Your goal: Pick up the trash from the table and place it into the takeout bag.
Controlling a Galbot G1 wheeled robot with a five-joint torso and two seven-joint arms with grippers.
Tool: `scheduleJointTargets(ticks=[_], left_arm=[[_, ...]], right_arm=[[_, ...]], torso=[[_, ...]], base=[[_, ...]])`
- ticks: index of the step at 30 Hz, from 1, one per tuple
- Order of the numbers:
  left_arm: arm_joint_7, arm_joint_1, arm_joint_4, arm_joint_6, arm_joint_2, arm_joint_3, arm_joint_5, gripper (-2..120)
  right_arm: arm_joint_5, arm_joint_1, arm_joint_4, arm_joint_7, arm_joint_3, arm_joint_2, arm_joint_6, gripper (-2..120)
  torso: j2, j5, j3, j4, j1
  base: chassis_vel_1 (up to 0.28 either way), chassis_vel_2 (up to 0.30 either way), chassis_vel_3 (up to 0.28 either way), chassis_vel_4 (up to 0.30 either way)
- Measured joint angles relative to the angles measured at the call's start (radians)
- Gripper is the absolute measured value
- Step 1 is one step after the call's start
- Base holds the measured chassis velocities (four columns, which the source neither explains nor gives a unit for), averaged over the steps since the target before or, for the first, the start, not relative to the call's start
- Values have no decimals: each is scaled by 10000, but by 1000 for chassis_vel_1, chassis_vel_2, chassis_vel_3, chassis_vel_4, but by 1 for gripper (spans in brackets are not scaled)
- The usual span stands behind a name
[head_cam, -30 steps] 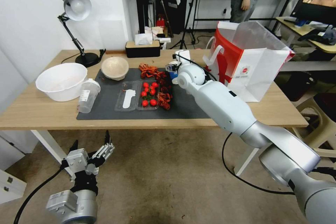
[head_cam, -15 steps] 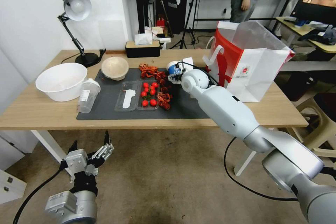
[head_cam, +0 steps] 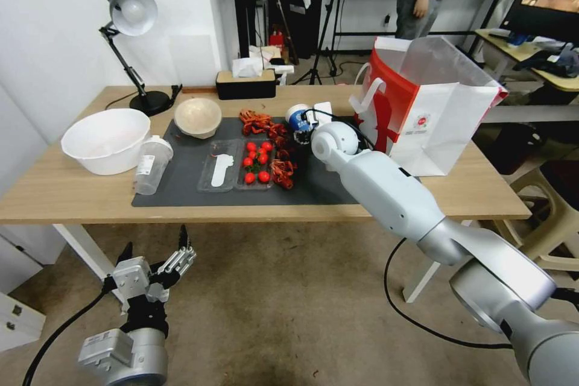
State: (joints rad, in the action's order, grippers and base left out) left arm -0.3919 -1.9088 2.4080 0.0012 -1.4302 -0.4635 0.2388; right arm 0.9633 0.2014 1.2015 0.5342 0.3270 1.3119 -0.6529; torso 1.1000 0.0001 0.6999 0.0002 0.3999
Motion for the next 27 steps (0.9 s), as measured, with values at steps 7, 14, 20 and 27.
scheduleJointTargets(ticks=[7, 14, 20, 27], left_arm=[[6, 6, -3, -4, 29, 4, -16, 100], [6, -2, 2, -42, 43, -5, -22, 100], [8, -10, 20, -48, 40, 1, -27, 100], [14, -7, 20, -54, 72, 48, -34, 100]], right_arm=[[-453, 158, 780, -155, -174, -270, 696, 22], [-1234, -285, 3124, -284, -772, -1356, 1452, 10], [-837, -675, 4706, 858, -1545, -2425, 730, 10], [162, -268, 5516, 2167, -2464, -4076, 163, 10]], torso=[[-1, 2, 1, -1, 0], [0, -2, 0, -3, 0], [0, -2, 0, -1, 0], [0, 8, 0, -4, 0]], base=[[0, 0, 0, 0], [0, 0, 0, 0], [0, 0, 0, 0], [0, 0, 0, 0]])
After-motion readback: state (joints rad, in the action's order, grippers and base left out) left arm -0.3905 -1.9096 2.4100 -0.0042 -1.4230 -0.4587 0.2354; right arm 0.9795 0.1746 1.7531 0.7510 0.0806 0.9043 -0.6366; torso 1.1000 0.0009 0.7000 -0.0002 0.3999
